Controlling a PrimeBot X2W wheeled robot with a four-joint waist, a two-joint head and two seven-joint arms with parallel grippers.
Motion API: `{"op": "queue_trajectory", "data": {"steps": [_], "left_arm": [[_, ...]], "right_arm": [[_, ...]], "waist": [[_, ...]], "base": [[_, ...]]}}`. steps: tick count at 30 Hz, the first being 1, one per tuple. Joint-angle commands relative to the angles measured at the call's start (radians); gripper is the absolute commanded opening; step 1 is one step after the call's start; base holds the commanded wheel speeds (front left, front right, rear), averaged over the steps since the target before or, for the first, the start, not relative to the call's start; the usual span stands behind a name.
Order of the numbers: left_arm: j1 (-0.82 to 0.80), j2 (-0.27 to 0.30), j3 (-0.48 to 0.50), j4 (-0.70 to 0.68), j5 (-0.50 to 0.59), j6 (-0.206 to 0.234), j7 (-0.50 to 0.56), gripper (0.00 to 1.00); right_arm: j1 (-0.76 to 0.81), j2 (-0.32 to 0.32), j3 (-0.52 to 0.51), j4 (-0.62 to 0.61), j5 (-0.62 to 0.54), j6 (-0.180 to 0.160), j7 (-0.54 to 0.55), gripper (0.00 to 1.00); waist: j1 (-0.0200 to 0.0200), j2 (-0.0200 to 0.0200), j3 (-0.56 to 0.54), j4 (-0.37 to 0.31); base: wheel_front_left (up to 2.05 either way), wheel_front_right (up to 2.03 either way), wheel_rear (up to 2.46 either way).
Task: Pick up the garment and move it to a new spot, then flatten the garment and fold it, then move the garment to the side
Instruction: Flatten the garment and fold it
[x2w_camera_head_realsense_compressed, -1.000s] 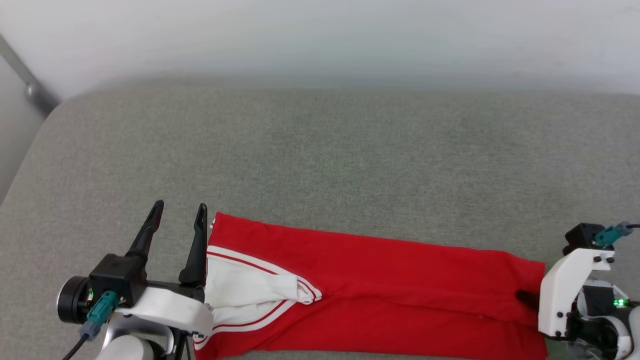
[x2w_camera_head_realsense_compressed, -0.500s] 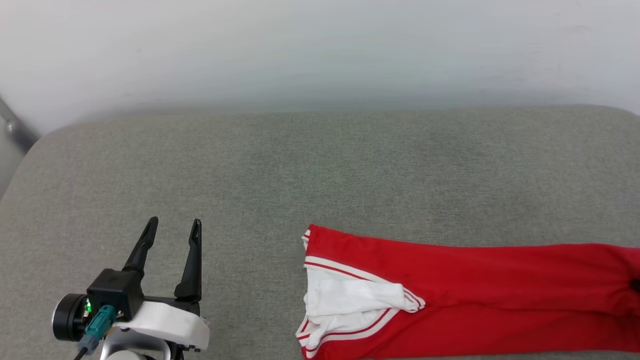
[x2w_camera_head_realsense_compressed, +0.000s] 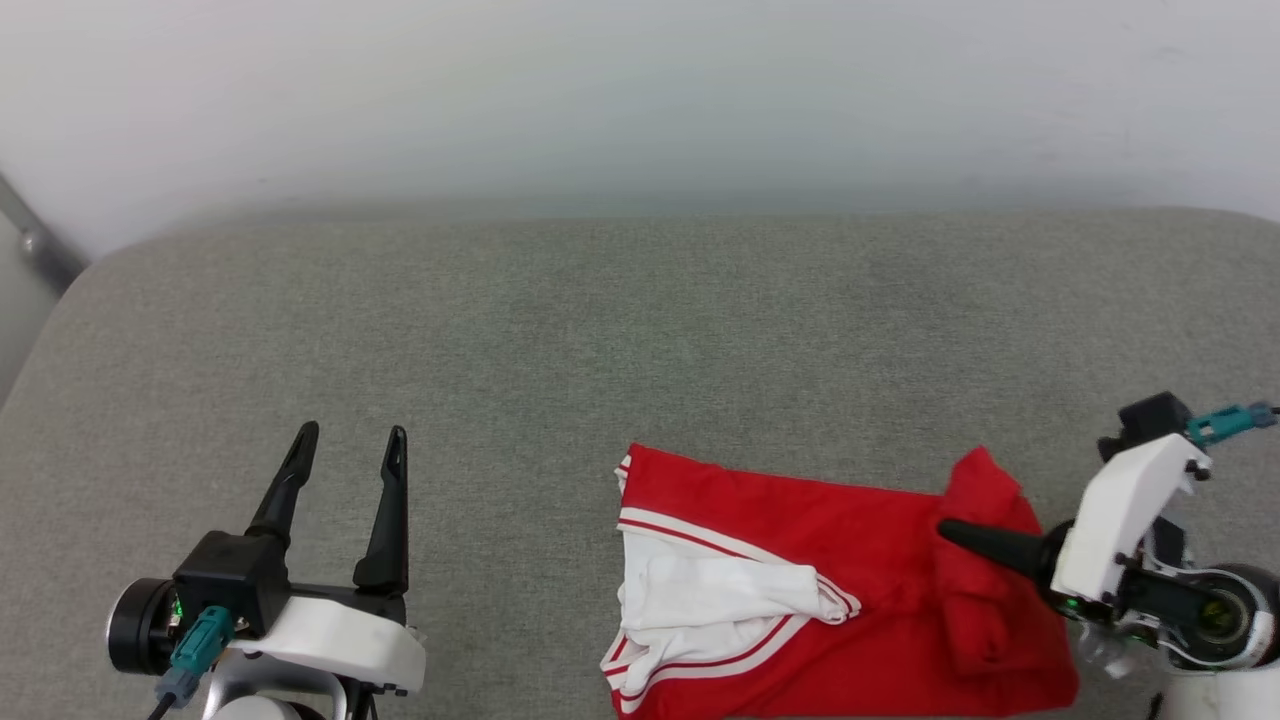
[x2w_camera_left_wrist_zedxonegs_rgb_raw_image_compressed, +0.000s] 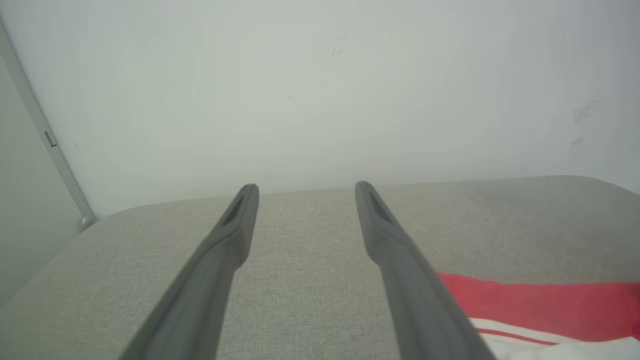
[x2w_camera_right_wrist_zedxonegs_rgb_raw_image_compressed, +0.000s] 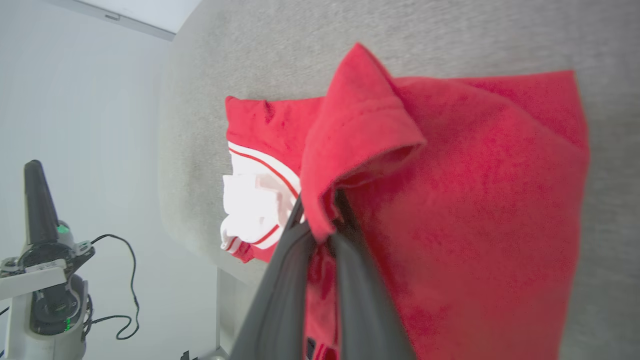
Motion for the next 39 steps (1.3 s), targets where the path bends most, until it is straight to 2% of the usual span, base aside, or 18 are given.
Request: {"op": "queue_trajectory", "data": {"steps": [1, 7, 13, 14, 15, 16, 17, 22, 25, 28, 30, 33, 36, 39], "left_arm": [[-0.011, -0.006, -0.002, -0.001, 0.006, 0.0, 0.002, 1.0], [-0.04, -0.021, -0.023, 0.012, 0.006, -0.012, 0.007, 1.0], [-0.062, -0.028, -0.025, 0.029, 0.002, -0.023, 0.005, 1.0], [-0.062, -0.029, -0.023, 0.031, -0.001, -0.024, 0.003, 1.0], [-0.062, -0.029, -0.021, 0.034, -0.002, -0.024, 0.002, 1.0], [-0.061, -0.029, -0.018, 0.035, -0.003, -0.026, 0.0, 1.0], [-0.06, -0.029, -0.015, 0.037, -0.004, -0.026, -0.002, 1.0], [-0.042, -0.028, -0.002, 0.047, -0.01, -0.022, -0.007, 1.0], [-0.037, -0.03, -0.001, 0.056, -0.013, -0.023, -0.008, 1.0], [-0.03, -0.033, 0.0, 0.064, -0.018, -0.023, -0.01, 1.0], [-0.021, -0.034, 0.0, 0.072, -0.021, -0.023, -0.01, 1.0], [-0.013, -0.038, 0.0, 0.086, -0.027, -0.017, -0.011, 1.0], [0.002, -0.039, 0.006, 0.103, -0.036, -0.018, -0.012, 1.0], [0.019, -0.036, 0.017, 0.121, -0.049, -0.018, -0.014, 1.0]], "right_arm": [[-0.021, 0.009, 0.043, 0.014, 0.051, 0.0, -0.022, 0.0], [-0.052, 0.008, 0.292, 0.124, 0.263, 0.0, -0.197, 0.0], [-0.101, 0.008, 0.468, 0.228, 0.321, 0.0, -0.351, 0.0], [-0.108, 0.008, 0.49, 0.243, 0.324, 0.0, -0.368, 0.09], [-0.113, 0.008, 0.511, 0.256, 0.327, 0.0, -0.382, 0.35], [-0.118, 0.008, 0.531, 0.266, 0.329, 0.0, -0.394, 0.8], [-0.126, 0.008, 0.547, 0.271, 0.33, 0.0, -0.406, 1.0], [-0.154, -0.018, 0.611, 0.233, 0.282, 0.0, -0.456, 1.0], [-0.162, -0.069, 0.647, 0.158, 0.229, 0.0, -0.515, 1.0], [-0.157, -0.147, 0.654, 0.106, 0.087, 0.0, -0.635, 1.0], [-0.136, -0.178, 0.607, 0.107, -0.036, 0.0, -0.736, 1.0], [-0.08, -0.192, 0.523, 0.12, -0.171, 0.0, -0.831, 1.0], [-0.023, -0.206, 0.402, 0.105, -0.284, 0.0, -0.921, 1.0], [0.047, -0.191, 0.304, 0.063, -0.36, 0.0, -0.994, 1.0]], "waist": [[0.0, 0.0, 0.008, 0.015], [0.0, 0.0, 0.018, 0.069], [0.0, 0.0, 0.032, 0.115], [0.0, 0.0, 0.034, 0.117], [0.0, 0.0, 0.036, 0.119], [0.0, 0.0, 0.038, 0.12], [0.0, 0.0, 0.04, 0.12], [0.0, 0.0, 0.039, 0.099], [0.0, 0.0, 0.028, 0.08], [0.0, 0.0, 0.016, 0.061], [0.0, 0.0, 0.005, 0.046], [0.0, 0.0, -0.017, 0.028], [0.0, 0.0, -0.041, 0.012], [0.0, 0.0, -0.056, -0.002]], "base": [[0.0, 0.0, 0.0], [0.0, 0.0, 0.0], [0.0, 0.0, 0.0], [0.0, 0.0, 0.0], [0.0, 0.0, 0.0], [0.0, 0.0, 0.0], [0.0, 0.0, 0.0], [0.0, 0.0, 0.0], [0.0, 0.0, 0.0], [0.0, 0.0, 0.0], [0.0, 0.0, 0.0], [0.0, 0.0, 0.0], [0.0, 0.0, 0.0], [0.0, 0.0, 0.0]]}}
